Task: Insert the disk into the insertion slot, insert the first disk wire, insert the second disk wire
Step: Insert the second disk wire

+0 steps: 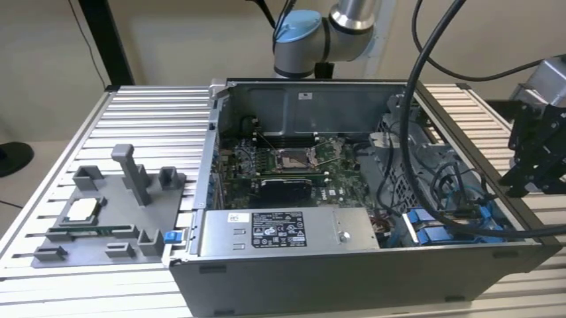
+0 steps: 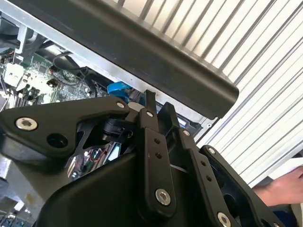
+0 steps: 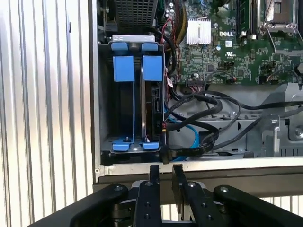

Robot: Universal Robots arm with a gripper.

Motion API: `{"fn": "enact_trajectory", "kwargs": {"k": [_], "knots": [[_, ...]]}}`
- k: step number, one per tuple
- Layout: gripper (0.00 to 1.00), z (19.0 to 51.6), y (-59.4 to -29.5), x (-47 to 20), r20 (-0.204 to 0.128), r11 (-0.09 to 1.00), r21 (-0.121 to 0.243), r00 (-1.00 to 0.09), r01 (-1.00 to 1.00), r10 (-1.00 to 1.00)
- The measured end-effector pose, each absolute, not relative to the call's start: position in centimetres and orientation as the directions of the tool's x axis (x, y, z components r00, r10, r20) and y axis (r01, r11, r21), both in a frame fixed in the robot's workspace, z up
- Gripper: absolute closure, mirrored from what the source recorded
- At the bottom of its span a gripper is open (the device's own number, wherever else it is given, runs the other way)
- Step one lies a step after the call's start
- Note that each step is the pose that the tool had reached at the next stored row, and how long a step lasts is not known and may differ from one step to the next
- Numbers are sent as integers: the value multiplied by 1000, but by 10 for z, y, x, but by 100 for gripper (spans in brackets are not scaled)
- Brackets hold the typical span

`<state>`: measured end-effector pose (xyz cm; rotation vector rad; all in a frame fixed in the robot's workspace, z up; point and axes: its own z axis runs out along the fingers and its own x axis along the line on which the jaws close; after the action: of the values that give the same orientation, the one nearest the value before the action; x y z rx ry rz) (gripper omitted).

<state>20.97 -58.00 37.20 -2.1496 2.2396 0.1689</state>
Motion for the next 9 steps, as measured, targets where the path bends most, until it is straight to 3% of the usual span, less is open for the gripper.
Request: {"fn": "enact_trajectory", "kwargs": {"k": [9], "knots": [[100, 372, -580, 210, -96, 20, 136, -33, -991, -995]]}}
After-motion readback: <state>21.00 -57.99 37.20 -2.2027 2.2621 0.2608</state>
